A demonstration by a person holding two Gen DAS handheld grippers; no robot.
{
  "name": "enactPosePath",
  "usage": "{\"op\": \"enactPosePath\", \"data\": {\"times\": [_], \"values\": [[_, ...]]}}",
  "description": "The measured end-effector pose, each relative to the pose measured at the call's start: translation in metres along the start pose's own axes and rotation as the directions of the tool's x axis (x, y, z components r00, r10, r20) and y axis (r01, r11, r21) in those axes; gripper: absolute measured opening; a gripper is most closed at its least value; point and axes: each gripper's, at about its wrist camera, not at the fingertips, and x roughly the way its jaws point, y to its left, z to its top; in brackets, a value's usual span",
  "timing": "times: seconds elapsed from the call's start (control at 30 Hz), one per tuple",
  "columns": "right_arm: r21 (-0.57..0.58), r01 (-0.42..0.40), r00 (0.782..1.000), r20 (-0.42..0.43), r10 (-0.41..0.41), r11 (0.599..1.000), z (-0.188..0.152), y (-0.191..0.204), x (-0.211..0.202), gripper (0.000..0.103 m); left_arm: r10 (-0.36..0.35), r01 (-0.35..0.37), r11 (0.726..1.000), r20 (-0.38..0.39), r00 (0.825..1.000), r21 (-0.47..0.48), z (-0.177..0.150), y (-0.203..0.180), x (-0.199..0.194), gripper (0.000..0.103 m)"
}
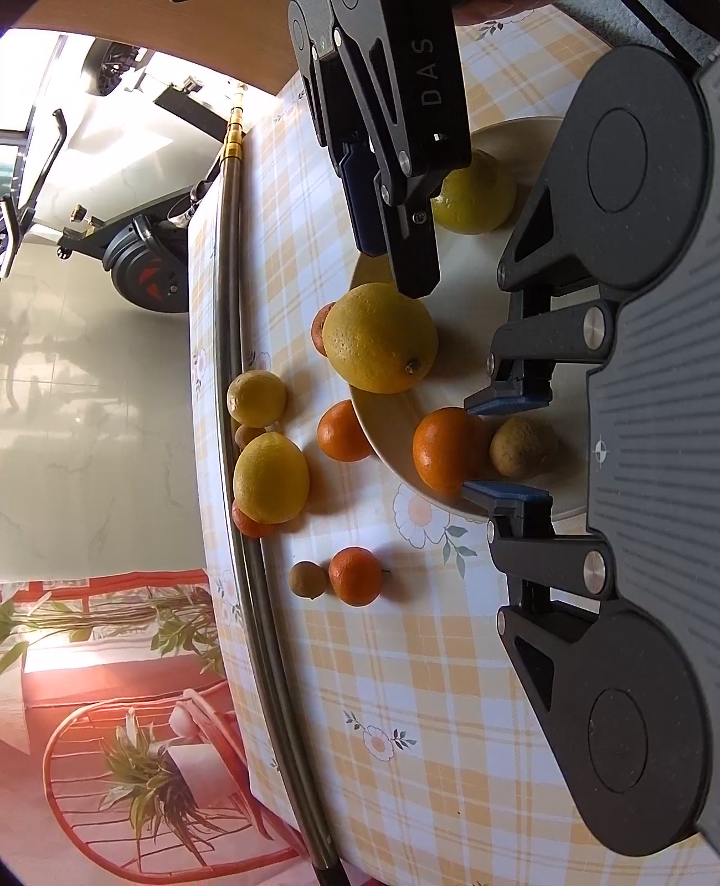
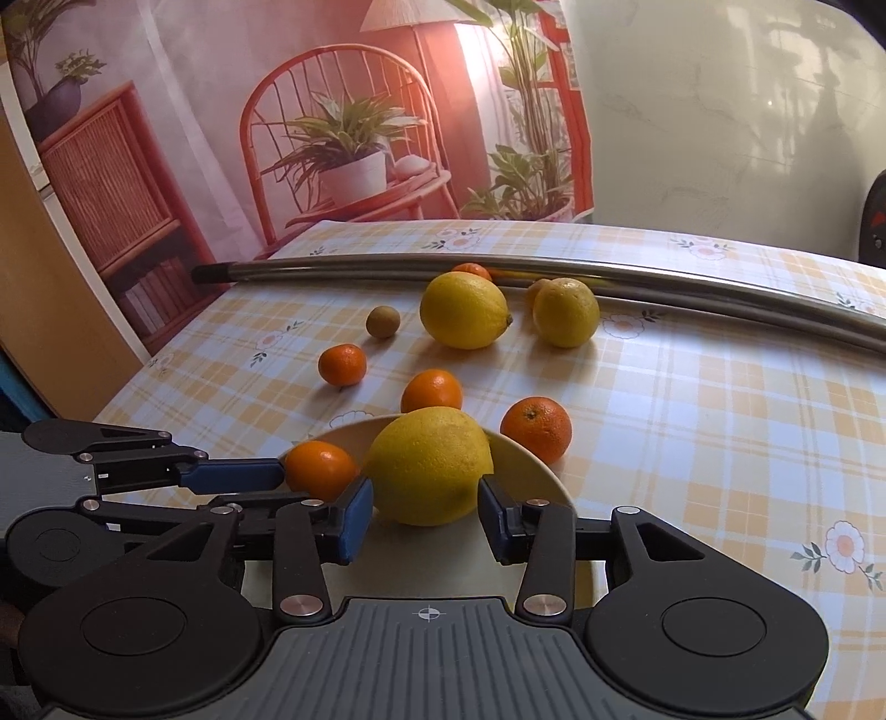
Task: Organize fruits
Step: 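Lower the lemon with the right tool while the left tool lowers the kiwi into the plate, then release the lemon and grasp a green apple with the right tool while the left tool releases the kiwi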
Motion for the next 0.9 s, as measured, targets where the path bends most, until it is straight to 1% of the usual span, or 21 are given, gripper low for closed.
{"op": "enactPosePath", "data": {"times": [0.13, 0.23, 0.4, 0.57, 0.7, 0.77, 0.83, 0.9], "values": [[-0.039, 0.054, 0.998, -0.021, -0.055, 0.998, -0.007, 0.001, -0.013, 0.042, -0.007, 0.007, 1.0, 0.005, 1.0, -0.007, -0.005, -0.002, -0.005, 0.027], [-0.053, 0.078, 0.996, -0.037, -0.079, 0.996, -0.017, -0.001, -0.026, 0.049, -0.017, 0.017, 0.999, 0.007, 1.0, -0.027, -0.008, -0.001, -0.007, 0.027], [-0.073, 0.11, 0.991, -0.066, -0.115, 0.991, -0.032, -0.003, -0.045, 0.05, -0.034, 0.035, 0.998, 0.004, 0.999, -0.061, -0.012, 0.002, -0.008, 0.027], [-0.113, 0.116, 0.986, -0.104, -0.128, 0.987, -0.044, 0.002, -0.046, 0.049, -0.04, 0.041, 0.997, 0.013, 0.999, -0.062, -0.013, 0.002, -0.01, 0.027], [-0.16, 0.156, 0.98, -0.095, -0.173, 0.975, -0.044, 0.01, -0.042, 0.046, -0.041, 0.043, 0.997, 0.018, 0.999, -0.067, -0.014, 0.003, -0.012, 0.027], [-0.183, 0.155, 0.98, -0.097, -0.174, 0.971, -0.043, 0.014, -0.041, 0.041, -0.042, 0.044, 0.997, 0.02, 0.999, -0.071, -0.015, 0.005, -0.012, 0.027], [-0.219, 0.157, 0.979, -0.092, -0.18, 0.963, -0.043, 0.019, -0.043, 0.04, -0.044, 0.045, 0.996, 0.019, 0.999, -0.073, -0.014, 0.005, -0.012, 0.027], [-0.242, 0.145, 0.979, -0.107, -0.175, 0.959, -0.043, 0.022, -0.042, 0.039, -0.046, 0.047, 0.996, 0.018, 0.999, -0.071, -0.015, 0.005, -0.012, 0.027]]}}
